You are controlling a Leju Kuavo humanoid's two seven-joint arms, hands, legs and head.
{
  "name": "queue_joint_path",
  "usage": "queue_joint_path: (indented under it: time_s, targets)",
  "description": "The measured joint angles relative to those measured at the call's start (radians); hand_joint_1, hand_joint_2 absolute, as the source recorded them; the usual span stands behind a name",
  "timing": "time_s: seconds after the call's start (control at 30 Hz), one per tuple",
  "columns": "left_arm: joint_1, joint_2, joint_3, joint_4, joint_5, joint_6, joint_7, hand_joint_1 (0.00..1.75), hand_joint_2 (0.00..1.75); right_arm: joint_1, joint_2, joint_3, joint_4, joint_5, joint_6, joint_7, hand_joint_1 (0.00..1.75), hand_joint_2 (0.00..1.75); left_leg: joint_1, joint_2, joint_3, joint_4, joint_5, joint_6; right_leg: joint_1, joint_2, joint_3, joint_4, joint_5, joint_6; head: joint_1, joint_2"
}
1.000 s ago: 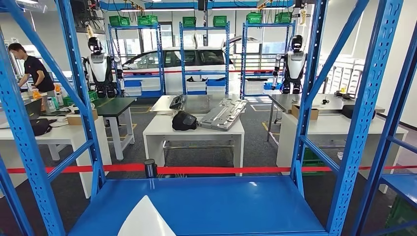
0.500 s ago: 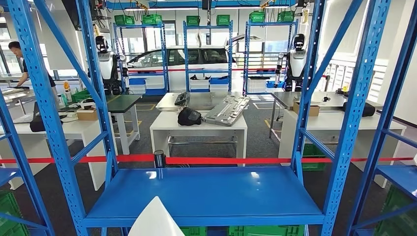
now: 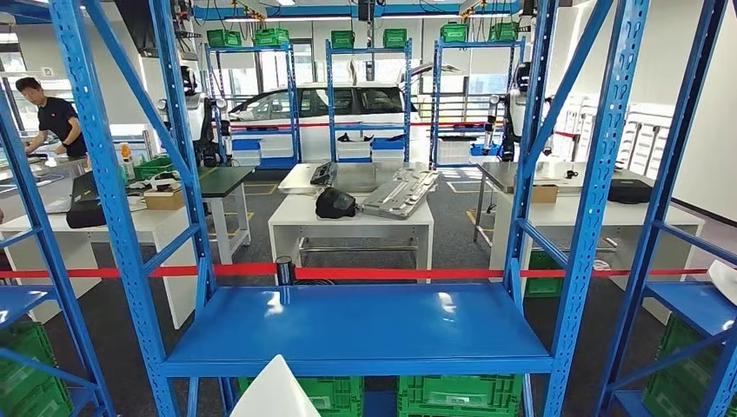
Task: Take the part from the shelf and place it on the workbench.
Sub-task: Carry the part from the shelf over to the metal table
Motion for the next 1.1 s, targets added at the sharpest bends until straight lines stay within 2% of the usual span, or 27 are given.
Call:
queue_joint_path:
  time_s: [0.07, 0.1, 0.13, 0.17, 0.23, 0.27, 0.3, 0.33, 0.4, 0.43, 0.47, 0.5, 0.57, 0.6, 0.63, 0.67, 0.73, 0.77, 0.8, 0.83, 0.87, 0.9, 0.93, 0.97, 1.0, 1.03, 1.1]
  targets:
    - [0.000, 0.001, -0.001, -0.002, 0.000, 0.003, 0.000, 1.75, 1.75, 0.001, -0.002, 0.000, 0.002, 0.005, -0.001, 0.005, 0.00, 0.00, -0.004, 0.000, -0.006, -0.017, 0.017, 0.010, -0.004, -0.001, -0.004, -0.005, 0.015, 0.012, -0.001, 0.000]
    - [-0.001, 0.001, -0.002, -0.002, 0.000, 0.005, 0.000, 1.75, 1.75, 0.002, -0.004, 0.000, 0.003, 0.008, -0.002, 0.007, 0.00, 0.00, -0.003, 0.001, -0.012, -0.024, 0.031, 0.017, -0.005, 0.000, -0.011, 0.002, 0.006, 0.013, -0.001, 0.000]
    - [0.000, 0.001, -0.002, -0.002, -0.001, 0.007, 0.000, 1.75, 1.75, 0.004, -0.006, 0.000, 0.004, 0.010, -0.002, 0.008, 0.00, 0.00, 0.000, 0.003, -0.022, -0.031, 0.048, 0.024, -0.004, 0.001, -0.024, 0.027, -0.021, 0.011, 0.001, 0.000]
    - [0.001, 0.001, -0.003, -0.002, -0.001, 0.008, 0.000, 1.75, 1.75, 0.005, -0.008, 0.000, 0.005, 0.012, -0.002, 0.010, 0.00, 0.00, 0.002, 0.003, -0.033, -0.036, 0.065, 0.029, -0.004, 0.003, -0.041, 0.073, -0.064, 0.005, 0.002, 0.000]
    - [0.004, 0.001, -0.004, -0.003, -0.001, 0.008, 0.000, 1.75, 1.75, 0.007, -0.016, 0.000, 0.007, 0.015, -0.003, 0.011, 0.00, 0.00, 0.000, 0.003, -0.068, -0.034, 0.092, 0.033, -0.005, 0.005, -0.079, 0.203, -0.152, 0.001, 0.005, 0.000]
    - [0.006, 0.001, -0.005, -0.003, -0.001, 0.008, 0.000, 1.75, 1.75, 0.007, -0.019, 0.000, 0.007, 0.015, -0.003, 0.011, 0.00, 0.00, -0.001, 0.003, -0.087, -0.032, 0.105, 0.032, -0.005, 0.005, -0.088, 0.259, -0.170, 0.007, 0.006, 0.000]
    - [0.006, 0.001, -0.006, -0.003, -0.001, 0.008, 0.000, 1.75, 1.75, 0.007, -0.022, 0.000, 0.008, 0.015, -0.003, 0.011, 0.00, 0.00, 0.000, 0.004, -0.106, -0.029, 0.117, 0.031, -0.006, 0.005, -0.084, 0.289, -0.166, 0.018, 0.006, 0.000]
    - [0.007, 0.002, -0.007, -0.003, -0.001, 0.008, 0.000, 1.75, 1.75, 0.007, -0.024, 0.000, 0.008, 0.015, -0.004, 0.009, 0.00, 0.00, 0.001, 0.004, -0.125, -0.024, 0.128, 0.028, -0.008, 0.005, -0.063, 0.286, -0.146, 0.031, 0.007, 0.000]
    - [0.007, 0.003, -0.009, -0.003, -0.001, 0.007, -0.001, 1.75, 1.75, 0.006, -0.029, 0.001, 0.010, 0.016, -0.004, 0.003, 0.00, 0.00, 0.003, 0.003, -0.161, -0.006, 0.145, 0.019, -0.014, 0.006, 0.029, 0.178, -0.110, 0.049, 0.009, 0.000]
    - [0.007, 0.003, -0.009, -0.004, -0.001, 0.005, -0.001, 1.75, 1.75, 0.005, -0.032, 0.001, 0.011, 0.017, -0.004, -0.001, 0.00, 0.00, 0.002, 0.003, -0.176, 0.005, 0.151, 0.013, -0.015, 0.008, 0.083, 0.100, -0.115, 0.047, 0.010, 0.000]
    - [0.007, 0.004, -0.010, -0.005, -0.001, 0.003, -0.002, 1.75, 1.75, 0.005, -0.034, 0.001, 0.013, 0.017, -0.004, -0.004, 0.00, 0.00, 0.001, 0.002, -0.187, 0.014, 0.157, 0.008, -0.014, 0.010, 0.119, 0.041, -0.127, 0.041, 0.009, 0.000]
    - [0.007, 0.004, -0.010, -0.006, -0.001, 0.001, -0.003, 1.75, 1.75, 0.004, -0.036, 0.001, 0.015, 0.017, -0.004, -0.008, 0.00, 0.00, -0.001, 0.002, -0.194, 0.019, 0.164, 0.002, -0.012, 0.011, 0.138, 0.005, -0.141, 0.032, 0.009, 0.000]
    - [0.007, 0.007, -0.011, -0.007, -0.002, -0.002, -0.004, 1.75, 1.75, 0.005, -0.037, 0.001, 0.019, 0.018, -0.004, -0.014, 0.00, 0.00, 0.001, 0.001, -0.202, 0.021, 0.179, -0.008, -0.009, 0.011, 0.130, -0.004, -0.137, 0.013, 0.007, 0.000]
    - [0.007, 0.008, -0.011, -0.008, -0.002, -0.002, -0.005, 1.75, 1.75, 0.006, -0.037, 0.001, 0.021, 0.019, -0.004, -0.016, 0.00, 0.00, 0.004, 0.000, -0.208, 0.027, 0.170, -0.013, -0.009, 0.009, 0.122, -0.003, -0.129, 0.004, 0.006, 0.000]
    - [0.007, 0.010, -0.011, -0.008, -0.003, -0.002, -0.005, 1.75, 1.75, 0.006, -0.037, 0.001, 0.023, 0.020, -0.005, -0.017, 0.00, 0.00, 0.006, -0.001, -0.216, 0.047, 0.143, -0.019, -0.011, 0.007, 0.115, -0.004, -0.119, -0.005, 0.006, 0.000]
    - [0.007, 0.011, -0.011, -0.008, -0.004, -0.003, -0.005, 1.75, 1.75, 0.006, -0.037, 0.001, 0.024, 0.021, -0.005, -0.017, 0.00, 0.00, 0.010, -0.001, -0.228, 0.086, 0.097, -0.025, -0.012, 0.005, 0.105, -0.004, -0.108, -0.012, 0.004, 0.000]
    - [0.007, 0.014, -0.011, -0.008, -0.006, -0.002, -0.006, 1.75, 1.75, 0.006, -0.038, 0.001, 0.026, 0.023, -0.008, -0.019, 0.00, 0.00, 0.014, -0.001, -0.254, 0.214, -0.007, -0.035, -0.009, 0.004, 0.082, -0.003, -0.086, -0.018, 0.002, 0.000]
    - [0.007, 0.016, -0.012, -0.008, -0.007, -0.001, -0.006, 1.75, 1.75, 0.006, -0.038, 0.001, 0.027, 0.025, -0.011, -0.022, 0.00, 0.00, 0.015, 0.000, -0.262, 0.275, -0.036, -0.038, -0.008, 0.003, 0.069, -0.002, -0.075, -0.019, 0.001, 0.000]
    - [0.007, 0.017, -0.012, -0.008, -0.009, 0.001, -0.006, 1.75, 1.75, 0.006, -0.038, 0.001, 0.029, 0.028, -0.015, -0.026, 0.00, 0.00, 0.016, 0.000, -0.258, 0.313, -0.041, -0.038, -0.006, 0.003, 0.056, -0.001, -0.065, -0.018, 0.001, 0.000]
    - [0.007, 0.019, -0.013, -0.008, -0.010, 0.004, -0.007, 1.75, 1.75, 0.006, -0.038, 0.003, 0.032, 0.031, -0.020, -0.033, 0.00, 0.00, 0.016, 0.000, -0.239, 0.315, -0.026, -0.036, -0.004, 0.003, 0.043, -0.001, -0.055, -0.018, 0.000, 0.000]
    - [0.007, 0.020, -0.013, -0.008, -0.011, 0.007, -0.008, 1.75, 1.75, 0.005, -0.038, 0.005, 0.034, 0.035, -0.026, -0.042, 0.00, 0.00, 0.015, -0.001, -0.201, 0.279, 0.000, -0.032, -0.002, 0.003, 0.031, -0.001, -0.046, -0.017, 0.000, 0.000]
    - [0.006, 0.021, -0.013, -0.008, -0.013, 0.008, -0.010, 1.75, 1.75, 0.005, -0.038, 0.008, 0.039, 0.038, -0.033, -0.054, 0.00, 0.00, 0.013, -0.001, -0.148, 0.211, 0.022, -0.024, -0.001, 0.004, 0.022, -0.001, -0.037, -0.016, -0.001, 0.000]
    - [0.005, 0.021, -0.013, -0.009, -0.014, 0.009, -0.013, 1.75, 1.75, 0.005, -0.038, 0.011, 0.045, 0.040, -0.041, -0.068, 0.00, 0.00, 0.009, -0.001, -0.093, 0.132, 0.028, -0.014, 0.001, 0.004, 0.015, -0.001, -0.030, -0.012, 0.000, 0.000]
    - [0.004, 0.021, -0.013, -0.010, -0.015, 0.008, -0.016, 1.75, 1.75, 0.004, -0.040, 0.014, 0.053, 0.041, -0.048, -0.083, 0.00, 0.00, 0.004, -0.001, -0.046, 0.060, 0.024, -0.005, 0.000, 0.004, 0.010, -0.001, -0.022, -0.008, 0.000, 0.000]
    - [0.002, 0.021, -0.013, -0.012, -0.016, 0.008, -0.018, 1.75, 1.75, 0.002, -0.042, 0.016, 0.062, 0.041, -0.055, -0.098, 0.00, 0.00, -0.001, -0.002, -0.017, 0.012, 0.016, 0.001, -0.002, 0.004, 0.005, -0.002, -0.014, -0.001, 0.000, 0.000]
    - [0.001, 0.021, -0.014, -0.013, -0.016, 0.007, -0.020, 1.75, 1.75, 0.000, -0.046, 0.017, 0.071, 0.038, -0.059, -0.109, 0.00, 0.00, -0.006, -0.002, -0.008, -0.011, 0.010, 0.005, -0.005, 0.003, 0.001, -0.005, -0.005, 0.008, 0.000, 0.000]
    - [-0.001, 0.022, -0.016, -0.017, -0.017, 0.005, -0.020, 1.75, 1.75, -0.002, -0.053, 0.017, 0.084, 0.027, -0.062, -0.121, 0.00, 0.00, -0.010, 0.000, -0.013, -0.030, 0.031, 0.014, -0.009, 0.004, -0.006, -0.012, 0.008, 0.021, -0.001, 0.000]
